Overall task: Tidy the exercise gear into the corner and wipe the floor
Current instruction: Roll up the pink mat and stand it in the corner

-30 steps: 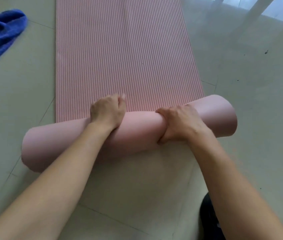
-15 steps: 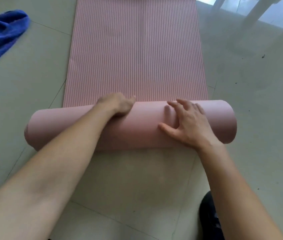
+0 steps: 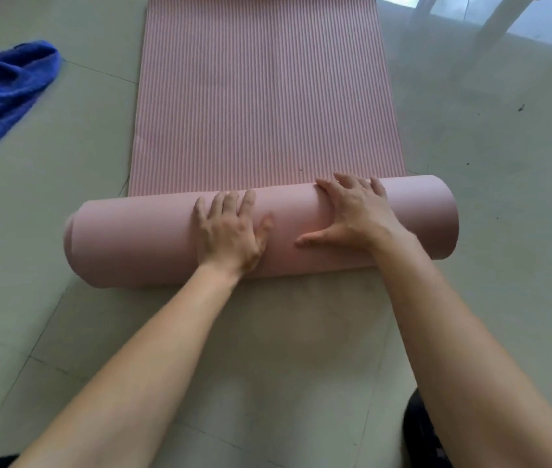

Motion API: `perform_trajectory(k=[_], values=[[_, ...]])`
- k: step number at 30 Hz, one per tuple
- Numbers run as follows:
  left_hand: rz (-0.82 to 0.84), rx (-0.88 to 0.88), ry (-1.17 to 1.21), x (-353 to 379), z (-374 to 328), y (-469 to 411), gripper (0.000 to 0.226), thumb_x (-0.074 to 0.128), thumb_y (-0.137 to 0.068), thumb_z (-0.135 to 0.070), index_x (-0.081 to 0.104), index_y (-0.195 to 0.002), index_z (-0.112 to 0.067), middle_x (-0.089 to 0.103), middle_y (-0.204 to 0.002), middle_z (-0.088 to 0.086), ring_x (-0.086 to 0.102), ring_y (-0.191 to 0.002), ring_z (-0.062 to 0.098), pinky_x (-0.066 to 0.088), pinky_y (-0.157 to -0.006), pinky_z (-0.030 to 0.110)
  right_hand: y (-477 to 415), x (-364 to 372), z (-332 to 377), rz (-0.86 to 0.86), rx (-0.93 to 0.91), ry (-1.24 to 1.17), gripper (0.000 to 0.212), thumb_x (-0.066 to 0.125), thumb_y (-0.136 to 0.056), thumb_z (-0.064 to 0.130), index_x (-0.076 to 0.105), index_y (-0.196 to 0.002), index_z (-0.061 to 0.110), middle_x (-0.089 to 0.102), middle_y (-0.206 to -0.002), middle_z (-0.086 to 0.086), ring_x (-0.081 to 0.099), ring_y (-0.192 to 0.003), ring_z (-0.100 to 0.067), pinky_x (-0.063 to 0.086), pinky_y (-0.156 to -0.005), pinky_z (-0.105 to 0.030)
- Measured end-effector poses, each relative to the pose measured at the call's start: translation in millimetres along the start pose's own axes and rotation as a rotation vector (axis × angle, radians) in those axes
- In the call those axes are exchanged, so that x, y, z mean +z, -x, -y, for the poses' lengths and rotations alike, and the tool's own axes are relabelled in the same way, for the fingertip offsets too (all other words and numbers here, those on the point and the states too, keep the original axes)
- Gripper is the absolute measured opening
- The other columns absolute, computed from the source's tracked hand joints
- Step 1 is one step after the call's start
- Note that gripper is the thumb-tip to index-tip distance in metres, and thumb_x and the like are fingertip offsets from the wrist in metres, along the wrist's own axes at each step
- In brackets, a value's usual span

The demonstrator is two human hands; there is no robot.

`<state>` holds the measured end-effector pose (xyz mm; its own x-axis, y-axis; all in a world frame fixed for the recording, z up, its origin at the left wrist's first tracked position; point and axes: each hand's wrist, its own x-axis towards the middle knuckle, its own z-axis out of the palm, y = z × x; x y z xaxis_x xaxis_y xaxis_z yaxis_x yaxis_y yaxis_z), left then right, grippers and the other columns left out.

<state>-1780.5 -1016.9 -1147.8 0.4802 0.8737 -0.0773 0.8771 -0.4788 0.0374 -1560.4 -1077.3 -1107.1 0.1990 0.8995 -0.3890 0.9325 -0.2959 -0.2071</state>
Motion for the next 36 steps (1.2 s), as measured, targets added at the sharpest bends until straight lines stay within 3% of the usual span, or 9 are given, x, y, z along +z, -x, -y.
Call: perform_trajectory(k=[3,5,12,14,18,22,26,30,36], values=[[0.070,-0.012,-0.032,-26.4,-0.5,-41.1,0.063,0.018,-0.098,-0.057,0.065,-0.108,-0.017,0.069,-0.107,0.017,0.062,-0.100,0.035,0.035,-0.100,0.049,31.4,30.5,-3.3,-0.295,0.004,0.022,0.094,0.038,-0.083,0.082,0.032,-0.155,0.023,0.027,-0.164,-0.012,0.018,-0.153,-0.031,0.007,-0.124,-0.055],[0.166,-0.018,-0.022,-46.2,-0.7,-65.8,0.066,0.018,-0.099,-0.059,0.066,-0.106,-0.014,0.068,-0.110,0.020,0.063,-0.104,0.036,0.038,-0.100,0.047,54.5,50.2,1.6,-0.492,0.001,0.007,0.082,0.045,-0.089,0.071,0.040,-0.153,0.019,0.031,-0.161,-0.017,0.022,-0.152,-0.034,0.012,-0.123,-0.057],[0.927,-0.052,0.208,-15.5,-6.7,-55.6,0.065,0.025,-0.100,-0.057,0.042,-0.147,-0.015,0.037,-0.156,0.011,0.037,-0.142,0.031,0.028,-0.113,0.044,107.1,105.8,37.9,-0.685,0.072,-0.105,0.075,0.050,-0.086,0.054,0.046,-0.151,0.015,0.031,-0.161,-0.021,0.023,-0.150,-0.041,0.010,-0.120,-0.065],[0.776,-0.098,0.239,-2.0,-3.4,-34.8,0.061,0.027,-0.102,-0.055,0.056,-0.135,-0.014,0.049,-0.146,0.016,0.046,-0.134,0.033,0.036,-0.108,0.042,107.7,108.3,43.2,-0.639,0.076,-0.059,0.071,0.050,-0.082,0.053,0.054,-0.146,0.021,0.040,-0.157,-0.017,0.030,-0.148,-0.040,0.014,-0.119,-0.065],[-0.003,-0.182,0.236,-34.8,-0.1,-23.7,0.044,0.032,-0.103,-0.039,0.064,-0.100,-0.009,0.066,-0.110,0.020,0.060,-0.102,0.040,0.045,-0.082,0.043,58.8,77.7,48.0,-0.504,0.132,0.004,0.063,0.043,-0.085,0.057,0.060,-0.137,0.026,0.052,-0.147,-0.013,0.040,-0.142,-0.037,0.014,-0.120,-0.057],[-0.236,-0.307,0.248,-38.3,8.3,7.3,0.042,0.036,-0.097,-0.040,0.065,-0.111,-0.012,0.062,-0.116,0.016,0.055,-0.109,0.037,0.039,-0.095,0.046,-26.2,21.4,53.2,-0.418,0.183,-0.090,0.049,0.037,-0.097,0.051,0.063,-0.126,0.022,0.061,-0.132,-0.010,0.049,-0.130,-0.031,0.021,-0.118,-0.049],[-0.185,-0.208,0.105,-8.8,12.9,40.3,0.066,0.031,-0.093,-0.057,0.047,-0.144,-0.018,0.043,-0.149,0.017,0.032,-0.142,0.035,0.007,-0.117,0.056,-42.9,-2.1,55.6,-0.588,0.136,-0.221,0.043,0.035,-0.104,0.040,0.065,-0.126,0.018,0.060,-0.136,-0.012,0.049,-0.132,-0.033,0.024,-0.118,-0.049],[-0.071,-0.199,0.090,-5.9,22.8,-6.4,0.075,0.022,-0.088,-0.065,0.048,-0.144,-0.021,0.048,-0.146,0.017,0.036,-0.139,0.036,0.010,-0.116,0.061,19.2,33.6,46.5,-0.714,-0.007,-0.201,0.054,0.042,-0.103,0.046,0.048,-0.148,0.019,0.032,-0.161,-0.017,0.024,-0.151,-0.034,0.014,-0.123,-0.052],[0.305,-0.233,0.008,-43.3,40.6,-108.4,0.078,0.017,-0.090,-0.070,0.060,-0.129,-0.018,0.057,-0.135,0.020,0.051,-0.125,0.039,0.026,-0.112,0.056,45.0,68.7,18.9,-0.433,-0.079,0.080,0.132,0.077,-0.064,0.073,0.007,-0.162,0.017,-0.003,-0.166,-0.024,-0.006,-0.154,-0.039,0.001,-0.123,-0.060]])
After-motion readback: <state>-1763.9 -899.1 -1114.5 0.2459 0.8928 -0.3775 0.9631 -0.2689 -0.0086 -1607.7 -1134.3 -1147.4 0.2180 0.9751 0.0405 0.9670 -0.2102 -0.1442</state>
